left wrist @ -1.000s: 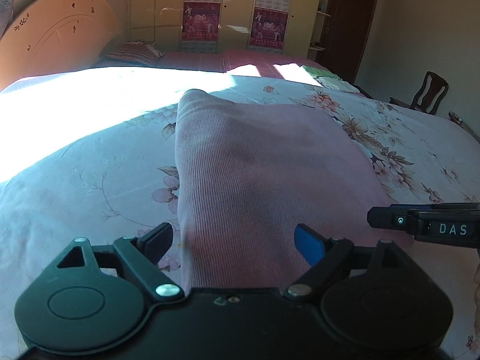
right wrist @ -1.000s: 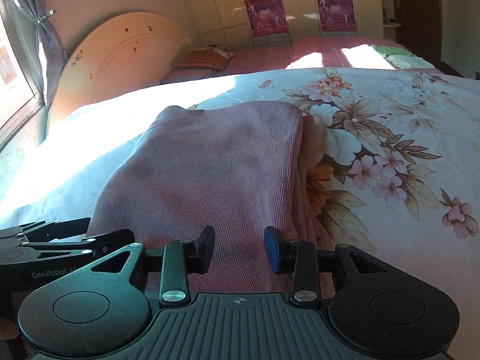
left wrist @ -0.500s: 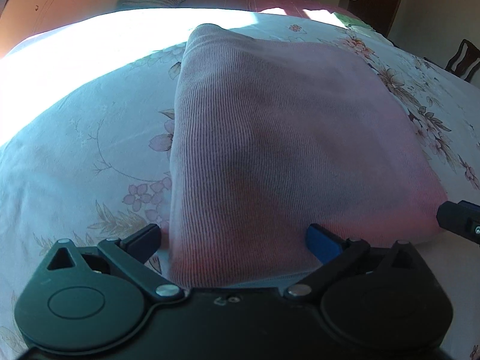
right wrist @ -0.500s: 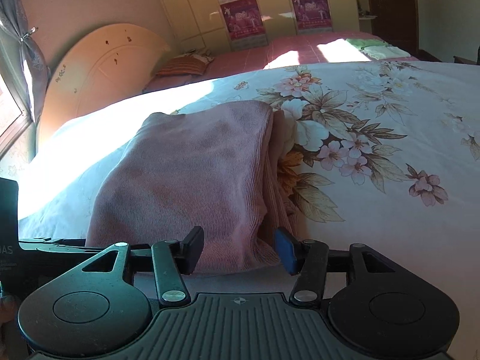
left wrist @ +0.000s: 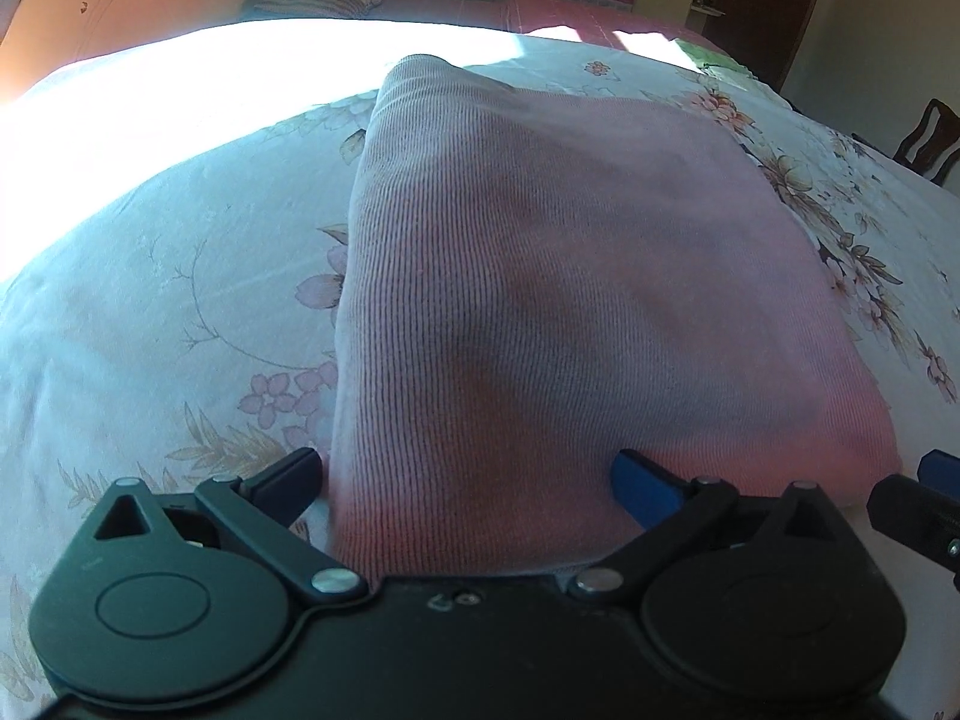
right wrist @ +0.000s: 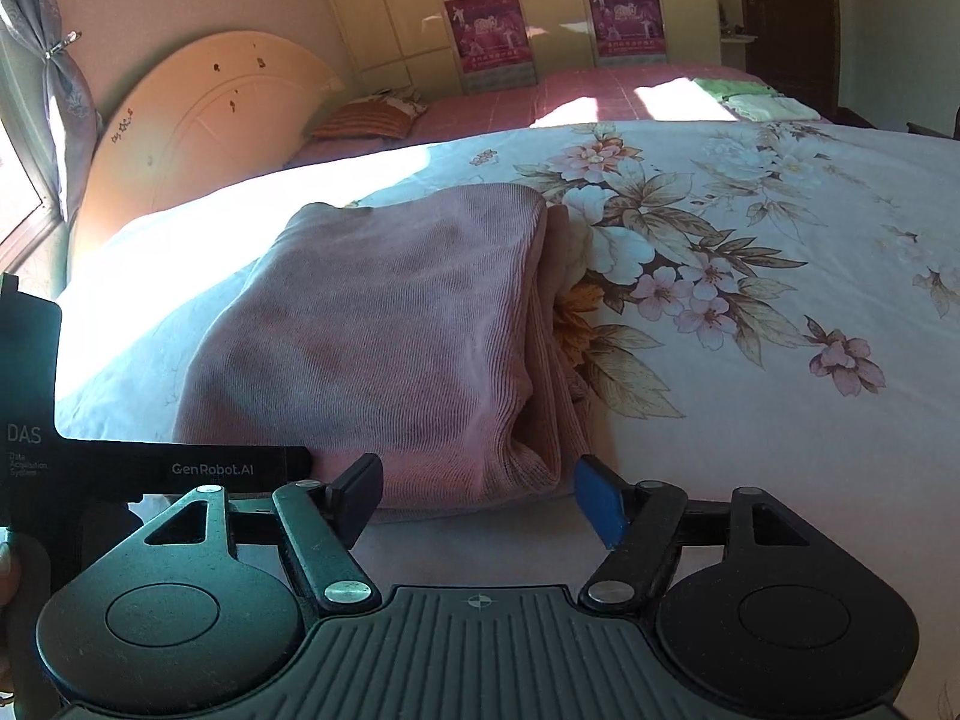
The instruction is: Fold small clothes
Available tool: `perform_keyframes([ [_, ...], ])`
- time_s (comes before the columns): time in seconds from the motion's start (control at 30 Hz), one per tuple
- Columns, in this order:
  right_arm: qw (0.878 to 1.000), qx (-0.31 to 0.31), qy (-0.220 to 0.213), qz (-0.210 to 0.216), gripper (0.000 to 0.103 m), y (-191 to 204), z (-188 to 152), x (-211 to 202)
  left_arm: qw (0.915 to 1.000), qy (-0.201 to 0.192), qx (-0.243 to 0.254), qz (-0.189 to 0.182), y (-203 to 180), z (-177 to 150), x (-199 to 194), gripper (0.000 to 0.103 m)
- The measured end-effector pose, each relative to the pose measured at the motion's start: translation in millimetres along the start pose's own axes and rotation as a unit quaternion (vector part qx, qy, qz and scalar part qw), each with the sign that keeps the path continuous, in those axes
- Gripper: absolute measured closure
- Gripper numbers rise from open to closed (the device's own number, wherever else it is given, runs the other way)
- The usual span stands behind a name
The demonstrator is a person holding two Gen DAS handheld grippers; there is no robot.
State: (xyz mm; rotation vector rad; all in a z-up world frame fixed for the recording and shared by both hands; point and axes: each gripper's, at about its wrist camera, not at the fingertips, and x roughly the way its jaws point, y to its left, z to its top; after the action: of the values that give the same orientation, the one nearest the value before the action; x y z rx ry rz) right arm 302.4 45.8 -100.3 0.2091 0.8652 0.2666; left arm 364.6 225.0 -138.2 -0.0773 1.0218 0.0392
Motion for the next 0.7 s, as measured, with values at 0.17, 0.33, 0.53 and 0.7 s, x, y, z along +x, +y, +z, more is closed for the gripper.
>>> perform_keyframes([
  [0.17,1.000,-0.021,-0.004,0.015,0.030,7.2,-0.3,-14.4,0.9987,-0.048,-0.010,0.013,-1.4,-5.6,-28.1,0.015],
  [0.33,0.998,-0.050,-0.011,0.029,0.028,11.1,-7.3,-35.9,0.9944,-0.092,0.013,0.050,-14.0,-20.8,-83.3,0.014],
  [0.53,0.995,-0.088,-0.033,0.037,0.022,15.7,-21.3,-76.2,0.9888,-0.134,0.018,0.063,-32.2,-53.4,-148.5,0.005],
  [0.7,0.994,-0.096,-0.049,0.033,0.013,14.0,-33.9,-112.1,0.9890,-0.132,0.020,0.063,-46.6,-74.6,-180.4,0.005],
])
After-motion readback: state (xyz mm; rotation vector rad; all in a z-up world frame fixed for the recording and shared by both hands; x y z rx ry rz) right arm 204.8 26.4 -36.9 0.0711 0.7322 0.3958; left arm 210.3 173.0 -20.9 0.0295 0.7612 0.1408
